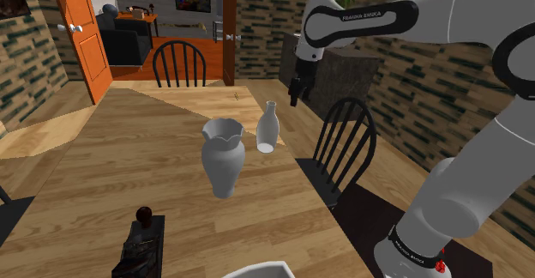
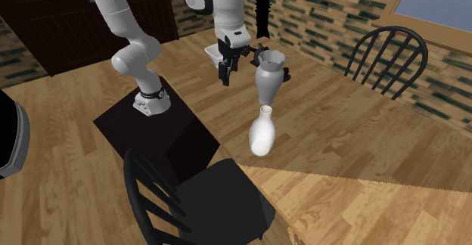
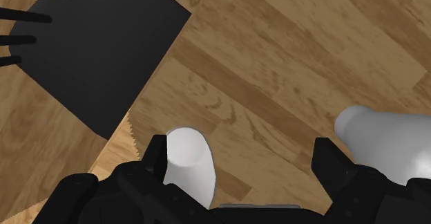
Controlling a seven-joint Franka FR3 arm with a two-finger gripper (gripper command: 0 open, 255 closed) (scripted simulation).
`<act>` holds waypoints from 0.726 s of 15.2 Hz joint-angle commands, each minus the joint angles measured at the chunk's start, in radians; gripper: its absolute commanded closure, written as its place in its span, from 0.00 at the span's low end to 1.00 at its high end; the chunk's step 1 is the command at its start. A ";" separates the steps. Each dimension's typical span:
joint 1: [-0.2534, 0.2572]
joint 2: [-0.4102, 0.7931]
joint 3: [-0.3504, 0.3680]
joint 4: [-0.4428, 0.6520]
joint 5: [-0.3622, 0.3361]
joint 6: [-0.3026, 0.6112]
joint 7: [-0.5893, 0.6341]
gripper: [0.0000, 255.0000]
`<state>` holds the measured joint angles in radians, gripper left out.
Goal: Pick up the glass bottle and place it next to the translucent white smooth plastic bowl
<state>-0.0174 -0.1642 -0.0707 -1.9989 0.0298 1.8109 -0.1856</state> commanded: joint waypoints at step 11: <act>-0.015 0.481 -0.012 0.467 -0.006 0.027 -0.008 0.00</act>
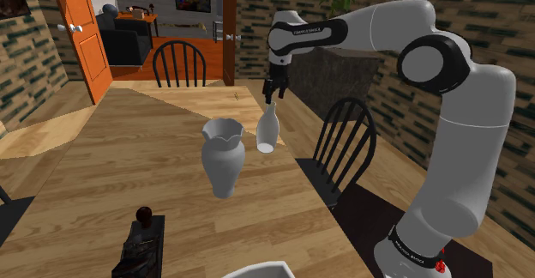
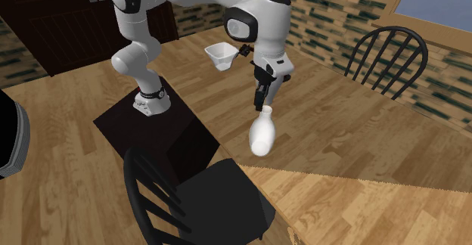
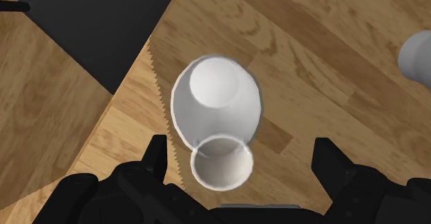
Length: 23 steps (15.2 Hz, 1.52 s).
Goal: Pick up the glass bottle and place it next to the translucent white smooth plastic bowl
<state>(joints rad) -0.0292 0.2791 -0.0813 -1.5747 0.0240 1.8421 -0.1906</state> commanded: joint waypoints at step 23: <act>-0.005 0.103 -0.002 0.022 0.001 0.083 -0.004 1.00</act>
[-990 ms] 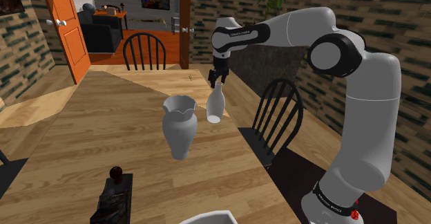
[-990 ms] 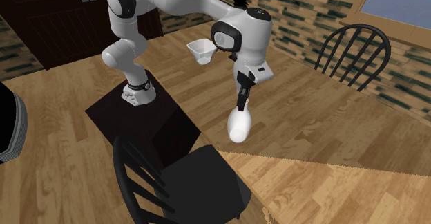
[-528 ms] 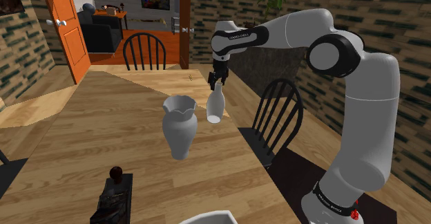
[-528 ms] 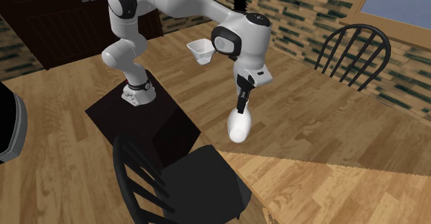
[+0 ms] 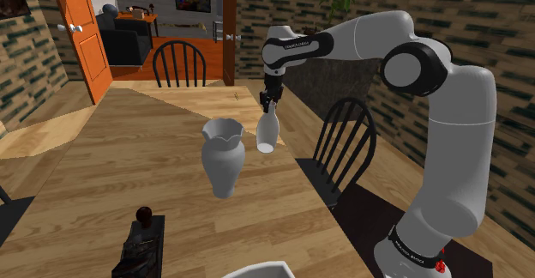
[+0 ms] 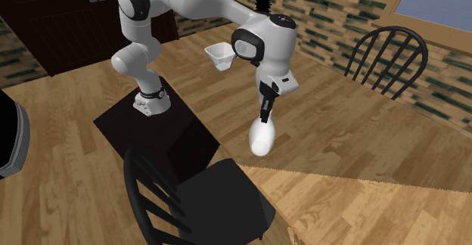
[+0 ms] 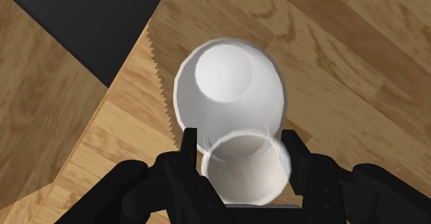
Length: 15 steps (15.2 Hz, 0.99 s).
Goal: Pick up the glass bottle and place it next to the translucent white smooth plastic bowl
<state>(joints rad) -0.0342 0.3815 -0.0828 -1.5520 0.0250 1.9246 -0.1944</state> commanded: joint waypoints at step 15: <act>-0.001 -0.017 -0.001 0.123 -0.002 -0.140 0.001 1.00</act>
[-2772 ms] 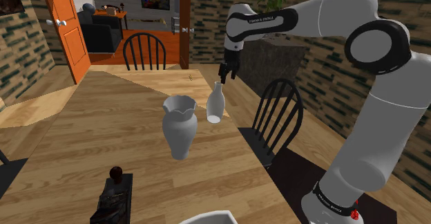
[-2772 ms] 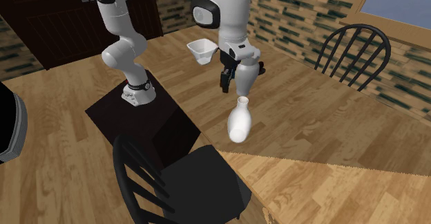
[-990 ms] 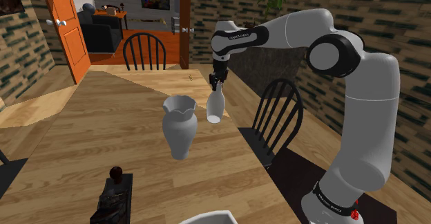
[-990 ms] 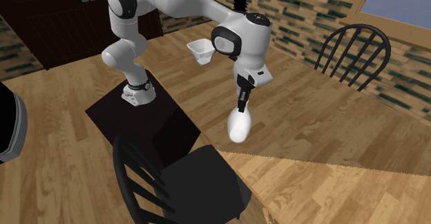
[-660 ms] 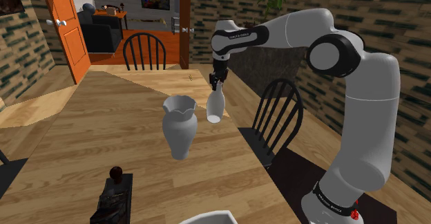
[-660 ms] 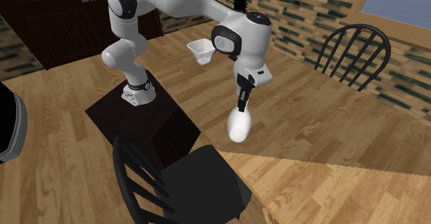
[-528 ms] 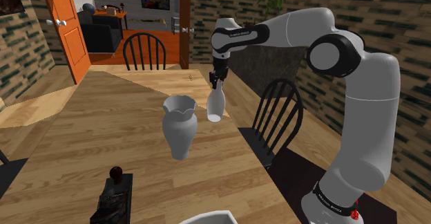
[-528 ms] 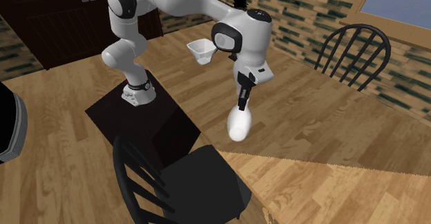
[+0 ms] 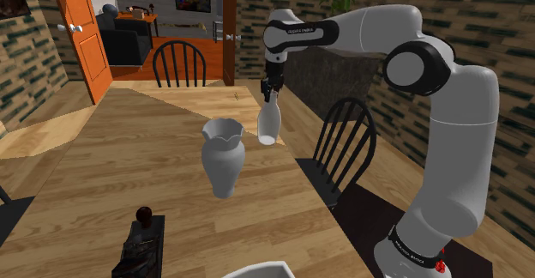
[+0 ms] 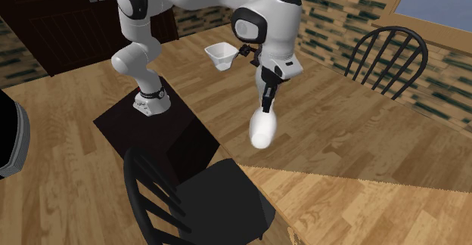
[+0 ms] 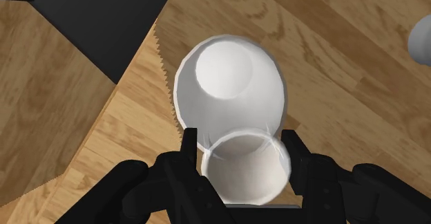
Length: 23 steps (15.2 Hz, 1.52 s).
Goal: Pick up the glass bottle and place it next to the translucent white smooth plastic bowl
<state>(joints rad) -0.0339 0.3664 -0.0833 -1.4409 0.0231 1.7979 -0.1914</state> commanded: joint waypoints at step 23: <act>-0.015 0.094 -0.002 0.473 0.008 -0.379 -0.004 1.00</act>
<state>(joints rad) -0.0462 0.4524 -0.0843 -0.9956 0.0297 1.4384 -0.1928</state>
